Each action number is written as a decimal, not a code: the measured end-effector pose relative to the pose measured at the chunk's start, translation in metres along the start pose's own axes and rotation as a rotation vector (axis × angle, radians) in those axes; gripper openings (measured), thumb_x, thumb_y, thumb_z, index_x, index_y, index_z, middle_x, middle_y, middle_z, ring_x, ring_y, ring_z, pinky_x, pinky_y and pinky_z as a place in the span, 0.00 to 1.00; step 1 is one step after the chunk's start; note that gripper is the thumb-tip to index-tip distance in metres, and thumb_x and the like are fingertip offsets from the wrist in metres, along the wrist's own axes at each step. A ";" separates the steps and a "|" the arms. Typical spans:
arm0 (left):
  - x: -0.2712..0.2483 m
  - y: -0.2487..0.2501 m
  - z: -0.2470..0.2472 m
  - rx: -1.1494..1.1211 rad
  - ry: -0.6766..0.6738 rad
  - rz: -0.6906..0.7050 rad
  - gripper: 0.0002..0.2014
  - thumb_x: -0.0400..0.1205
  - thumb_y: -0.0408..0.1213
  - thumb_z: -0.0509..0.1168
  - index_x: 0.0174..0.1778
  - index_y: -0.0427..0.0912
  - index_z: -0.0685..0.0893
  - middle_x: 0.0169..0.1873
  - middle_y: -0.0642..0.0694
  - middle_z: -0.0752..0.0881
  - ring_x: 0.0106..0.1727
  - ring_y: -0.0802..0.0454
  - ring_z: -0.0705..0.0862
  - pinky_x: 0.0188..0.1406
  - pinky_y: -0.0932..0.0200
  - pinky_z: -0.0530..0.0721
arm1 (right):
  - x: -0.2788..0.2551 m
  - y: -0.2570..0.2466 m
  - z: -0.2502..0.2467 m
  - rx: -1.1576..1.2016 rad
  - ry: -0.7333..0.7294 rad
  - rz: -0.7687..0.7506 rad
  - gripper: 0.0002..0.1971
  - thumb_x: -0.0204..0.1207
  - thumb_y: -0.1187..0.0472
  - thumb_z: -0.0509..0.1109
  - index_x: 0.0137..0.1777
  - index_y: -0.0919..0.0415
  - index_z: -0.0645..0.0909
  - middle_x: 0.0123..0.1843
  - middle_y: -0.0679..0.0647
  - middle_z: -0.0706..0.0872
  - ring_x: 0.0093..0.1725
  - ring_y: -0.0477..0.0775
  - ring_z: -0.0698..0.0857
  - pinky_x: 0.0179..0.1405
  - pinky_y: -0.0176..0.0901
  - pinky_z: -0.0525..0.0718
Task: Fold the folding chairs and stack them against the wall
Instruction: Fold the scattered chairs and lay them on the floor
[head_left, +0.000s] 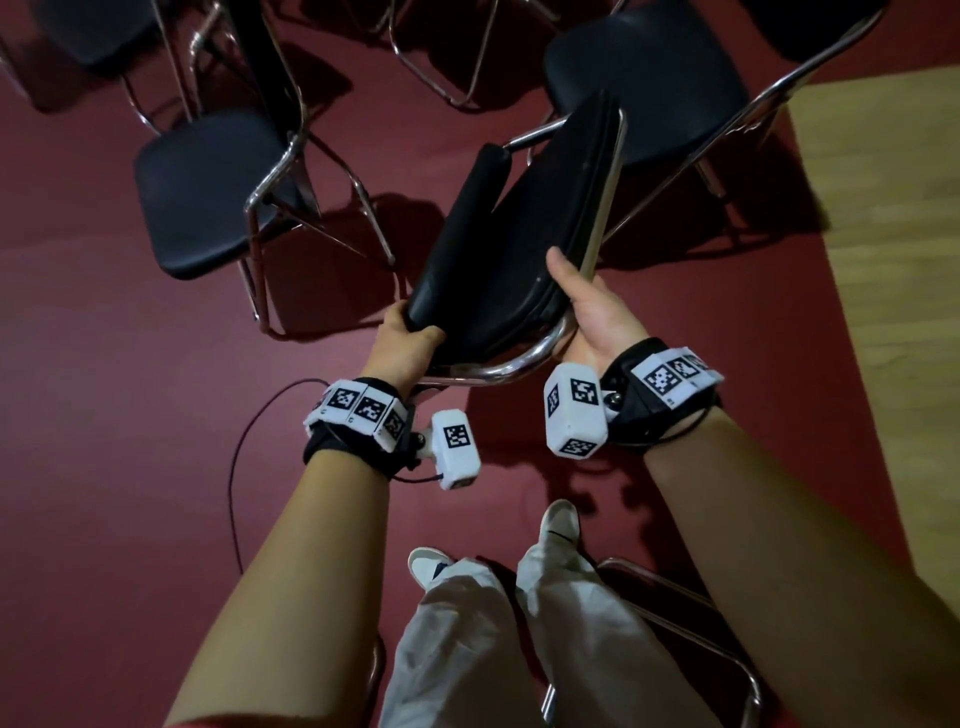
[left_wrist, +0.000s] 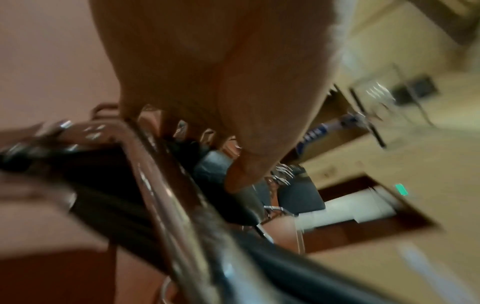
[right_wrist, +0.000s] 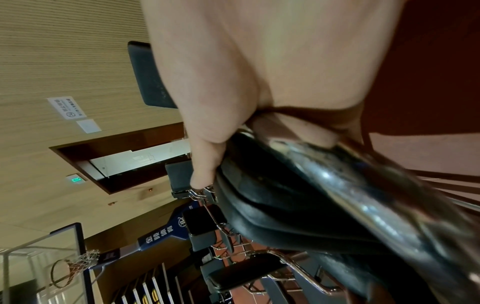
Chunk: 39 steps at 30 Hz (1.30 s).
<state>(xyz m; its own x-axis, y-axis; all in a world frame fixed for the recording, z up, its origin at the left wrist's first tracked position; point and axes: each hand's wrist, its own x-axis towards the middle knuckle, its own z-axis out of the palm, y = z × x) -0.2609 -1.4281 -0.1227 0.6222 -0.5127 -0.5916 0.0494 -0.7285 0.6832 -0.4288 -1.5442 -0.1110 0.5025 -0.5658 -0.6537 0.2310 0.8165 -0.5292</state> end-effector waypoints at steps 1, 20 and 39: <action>-0.003 -0.001 -0.001 -0.104 0.001 -0.043 0.32 0.83 0.31 0.66 0.82 0.45 0.63 0.60 0.47 0.78 0.46 0.54 0.83 0.38 0.66 0.82 | 0.001 -0.001 0.002 -0.013 0.004 0.020 0.36 0.75 0.53 0.79 0.80 0.55 0.67 0.65 0.59 0.88 0.59 0.61 0.90 0.42 0.54 0.90; -0.026 0.029 -0.106 -1.076 -0.179 -0.500 0.31 0.78 0.55 0.74 0.70 0.36 0.81 0.61 0.37 0.88 0.54 0.40 0.90 0.58 0.45 0.89 | 0.018 -0.006 0.156 -0.721 -0.243 0.332 0.31 0.78 0.33 0.65 0.71 0.55 0.81 0.63 0.53 0.89 0.59 0.60 0.89 0.40 0.54 0.90; 0.001 0.057 -0.170 -1.056 0.093 -0.416 0.14 0.86 0.37 0.65 0.66 0.35 0.82 0.35 0.39 0.89 0.28 0.46 0.89 0.24 0.56 0.87 | 0.089 -0.069 0.222 -0.385 0.048 0.207 0.21 0.82 0.41 0.67 0.49 0.62 0.81 0.34 0.60 0.90 0.25 0.57 0.89 0.18 0.47 0.85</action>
<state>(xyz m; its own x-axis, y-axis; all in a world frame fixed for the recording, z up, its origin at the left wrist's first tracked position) -0.1249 -1.3931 -0.0113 0.4570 -0.2524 -0.8529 0.8714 -0.0650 0.4862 -0.2152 -1.6253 -0.0132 0.4638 -0.4074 -0.7867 -0.2023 0.8159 -0.5417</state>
